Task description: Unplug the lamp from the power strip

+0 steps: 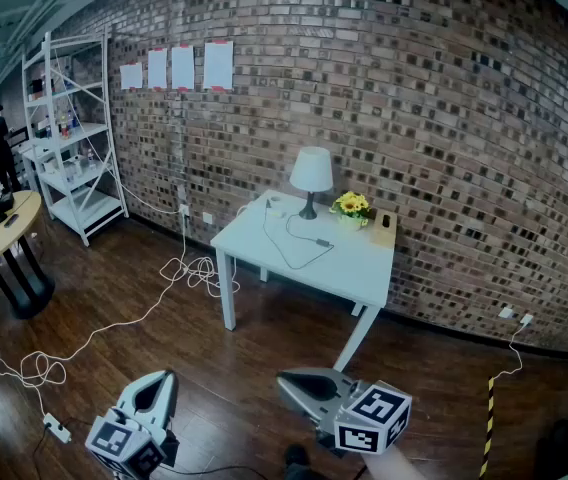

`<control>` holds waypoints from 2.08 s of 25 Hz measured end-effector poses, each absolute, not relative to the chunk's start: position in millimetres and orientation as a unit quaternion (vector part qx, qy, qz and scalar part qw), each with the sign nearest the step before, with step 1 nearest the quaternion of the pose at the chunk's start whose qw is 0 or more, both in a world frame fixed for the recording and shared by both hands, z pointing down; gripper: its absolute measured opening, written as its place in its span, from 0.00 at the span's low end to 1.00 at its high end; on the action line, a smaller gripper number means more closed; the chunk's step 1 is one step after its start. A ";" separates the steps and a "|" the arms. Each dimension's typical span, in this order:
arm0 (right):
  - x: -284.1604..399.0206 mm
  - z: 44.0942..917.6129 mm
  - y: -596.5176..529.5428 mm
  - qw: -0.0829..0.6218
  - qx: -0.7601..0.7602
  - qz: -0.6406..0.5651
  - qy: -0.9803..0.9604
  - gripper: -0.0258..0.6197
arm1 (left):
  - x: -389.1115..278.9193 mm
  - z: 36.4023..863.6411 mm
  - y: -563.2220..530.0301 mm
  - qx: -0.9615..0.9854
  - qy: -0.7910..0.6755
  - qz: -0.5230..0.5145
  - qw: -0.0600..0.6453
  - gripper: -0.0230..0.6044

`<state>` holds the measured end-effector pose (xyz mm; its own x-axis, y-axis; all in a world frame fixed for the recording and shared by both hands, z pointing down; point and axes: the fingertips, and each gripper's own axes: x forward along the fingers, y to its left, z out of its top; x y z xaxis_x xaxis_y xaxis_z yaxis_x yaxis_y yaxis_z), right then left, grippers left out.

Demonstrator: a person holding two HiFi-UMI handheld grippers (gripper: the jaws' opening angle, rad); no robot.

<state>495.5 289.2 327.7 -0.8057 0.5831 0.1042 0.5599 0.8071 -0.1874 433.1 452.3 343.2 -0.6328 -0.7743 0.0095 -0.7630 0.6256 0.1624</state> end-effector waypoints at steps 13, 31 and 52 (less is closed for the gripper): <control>443.4 337.4 226.2 0.076 -0.277 0.058 -0.956 0.02 | 379.0 323.6 387.6 0.460 -0.887 -0.021 0.037 0.06; 347.1 362.0 98.5 0.089 -0.280 0.046 -0.955 0.02 | 281.5 335.8 242.3 0.468 -0.879 -0.026 0.091 0.06; 306.6 384.2 74.7 0.097 -0.335 0.072 -0.934 0.02 | 249.4 346.0 188.2 0.463 -0.879 0.005 0.117 0.06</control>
